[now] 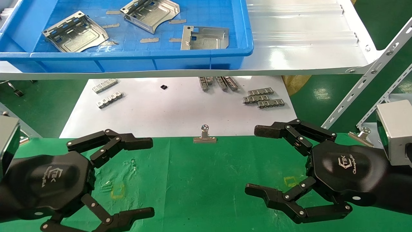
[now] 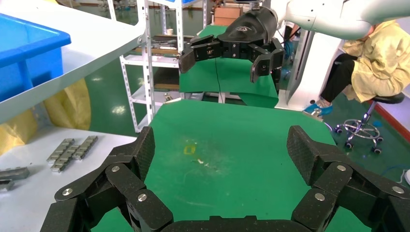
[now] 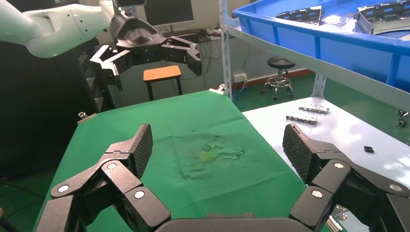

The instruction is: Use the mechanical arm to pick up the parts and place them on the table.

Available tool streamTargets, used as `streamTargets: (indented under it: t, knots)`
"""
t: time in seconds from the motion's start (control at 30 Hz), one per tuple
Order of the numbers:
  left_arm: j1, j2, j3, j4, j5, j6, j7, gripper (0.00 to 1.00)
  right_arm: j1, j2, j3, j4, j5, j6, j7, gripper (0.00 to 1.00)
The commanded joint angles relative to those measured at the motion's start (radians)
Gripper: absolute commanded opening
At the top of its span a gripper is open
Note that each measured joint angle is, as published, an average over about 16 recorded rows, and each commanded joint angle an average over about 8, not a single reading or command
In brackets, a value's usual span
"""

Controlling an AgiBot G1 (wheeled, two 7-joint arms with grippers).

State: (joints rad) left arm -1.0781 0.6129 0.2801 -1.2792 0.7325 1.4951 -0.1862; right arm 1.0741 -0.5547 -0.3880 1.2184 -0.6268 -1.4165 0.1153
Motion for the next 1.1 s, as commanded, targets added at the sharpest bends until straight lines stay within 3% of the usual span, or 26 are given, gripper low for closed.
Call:
streamTargets:
  t: [0.03, 0.23, 0.3, 0.47, 0.53, 1.1]
  knots:
    - [0.0, 0.0, 0.0, 0.0, 0.0, 0.0, 0.0, 1.0, 0.0, 0.0, 0.0, 0.0, 0.0, 0.0, 0.0, 1.0]
    - [0.0, 0.0, 0.0, 0.0, 0.0, 0.0, 0.0, 1.0, 0.0, 0.0, 0.0, 0.0, 0.0, 0.0, 0.0, 0.97]
    - [0.0, 0.0, 0.0, 0.0, 0.0, 0.0, 0.0, 1.0, 0.0, 0.0, 0.0, 0.0, 0.0, 0.0, 0.0, 0.8]
    - [0.0, 0.0, 0.0, 0.0, 0.0, 0.0, 0.0, 1.0, 0.0, 0.0, 0.0, 0.0, 0.0, 0.0, 0.0, 0.17]
    - [0.0, 0.0, 0.0, 0.0, 0.0, 0.0, 0.0, 1.0, 0.0, 0.0, 0.0, 0.0, 0.0, 0.0, 0.0, 0.02]
    - [0.0, 0.0, 0.0, 0.0, 0.0, 0.0, 0.0, 1.0, 0.0, 0.0, 0.0, 0.0, 0.0, 0.0, 0.0, 0.0]
